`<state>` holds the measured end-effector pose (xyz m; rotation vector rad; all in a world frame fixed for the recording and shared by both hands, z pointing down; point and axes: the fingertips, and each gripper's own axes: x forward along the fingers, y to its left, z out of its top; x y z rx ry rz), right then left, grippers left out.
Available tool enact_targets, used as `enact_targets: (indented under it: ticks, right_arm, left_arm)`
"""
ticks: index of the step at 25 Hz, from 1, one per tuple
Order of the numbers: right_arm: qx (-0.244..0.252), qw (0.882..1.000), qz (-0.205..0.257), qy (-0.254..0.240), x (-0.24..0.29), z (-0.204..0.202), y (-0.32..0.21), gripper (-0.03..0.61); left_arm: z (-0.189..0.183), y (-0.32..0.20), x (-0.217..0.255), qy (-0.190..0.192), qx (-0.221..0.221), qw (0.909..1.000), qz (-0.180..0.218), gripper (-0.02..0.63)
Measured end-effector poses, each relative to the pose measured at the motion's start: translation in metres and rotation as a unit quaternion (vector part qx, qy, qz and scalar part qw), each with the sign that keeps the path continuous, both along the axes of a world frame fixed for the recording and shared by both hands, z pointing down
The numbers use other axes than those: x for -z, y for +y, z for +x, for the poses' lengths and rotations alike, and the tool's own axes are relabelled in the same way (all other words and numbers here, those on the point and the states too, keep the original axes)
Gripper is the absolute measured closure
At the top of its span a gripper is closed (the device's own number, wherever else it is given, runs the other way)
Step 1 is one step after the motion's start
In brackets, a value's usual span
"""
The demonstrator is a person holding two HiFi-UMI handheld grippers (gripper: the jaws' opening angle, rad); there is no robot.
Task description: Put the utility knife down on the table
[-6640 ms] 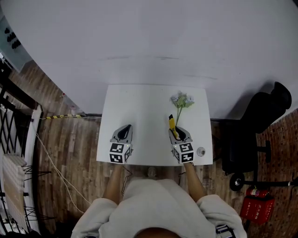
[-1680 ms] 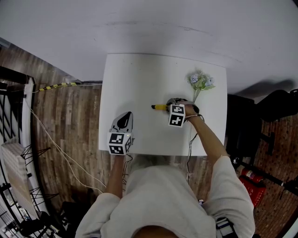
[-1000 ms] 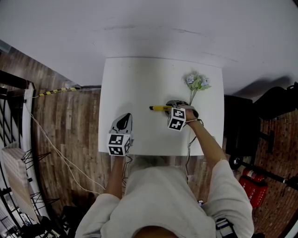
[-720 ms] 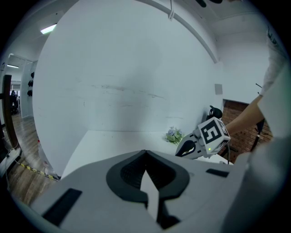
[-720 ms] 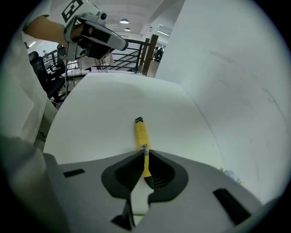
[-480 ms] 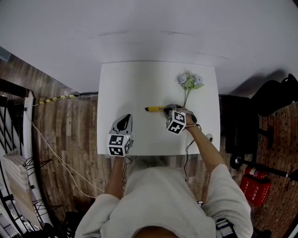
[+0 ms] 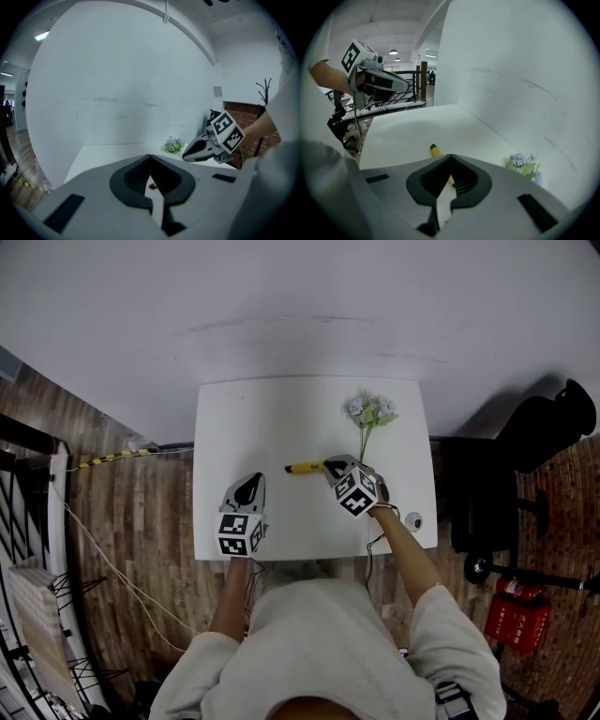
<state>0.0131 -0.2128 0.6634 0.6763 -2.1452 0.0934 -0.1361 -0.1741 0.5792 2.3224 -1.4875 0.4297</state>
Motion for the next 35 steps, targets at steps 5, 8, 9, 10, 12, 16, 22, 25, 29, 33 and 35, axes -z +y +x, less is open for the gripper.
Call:
enact_targets:
  ticks: [5,8,9,10,12,16,22,25,29,33,35]
  right_arm:
    - [-0.044,0.997,0.026,-0.057,0.029,0.003,-0.002,0.580]
    - [-0.075,0.992,0.043,-0.093,0.049,0.008,-0.003,0.580]
    - [-0.085,0.990,0.047,-0.103,0.055,0.010,-0.003,0.580]
    - [-0.095,0.988,0.052,-0.113,0.061,0.012,-0.003,0.580]
    - [-0.114,0.983,0.060,-0.130,0.072,0.018,-0.003,0.580]
    - [-0.155,0.971,0.079,-0.166,0.093,0.034,0.000,0.580]
    - [-0.189,0.954,0.126,-0.196,0.128,0.054,0.000,0.580]
    - [-0.201,0.948,0.135,-0.207,0.140,0.061,0.003,0.580]
    - [-0.213,0.943,0.146,-0.211,0.149,0.070,0.005,0.580]
    - [-0.218,0.940,0.156,-0.212,0.152,0.075,0.000,0.580]
    - [-0.219,0.938,0.161,-0.213,0.156,0.076,0.007,0.580]
  left_arm:
    - [0.006,-0.006,0.012,-0.002,-0.007,0.9999,0.015,0.607]
    - [0.009,-0.009,0.021,-0.004,-0.011,0.9996,0.024,0.607]
    - [0.009,-0.010,0.024,-0.004,-0.012,0.9995,0.027,0.607]
    - [0.009,-0.011,0.027,-0.005,-0.013,0.9994,0.030,0.607]
    - [0.011,-0.012,0.033,-0.006,-0.015,0.9992,0.037,0.607]
    - [0.015,-0.014,0.047,-0.006,-0.018,0.9984,0.053,0.607]
    - [0.018,-0.020,0.068,-0.010,-0.022,0.9968,0.077,0.607]
    - [0.021,-0.023,0.076,-0.011,-0.023,0.9959,0.086,0.607]
    - [0.024,-0.028,0.086,-0.010,-0.025,0.9949,0.097,0.607]
    - [0.025,-0.037,0.092,-0.008,-0.022,0.9941,0.106,0.607]
    - [0.024,-0.031,0.095,-0.008,-0.020,0.9936,0.111,0.607]
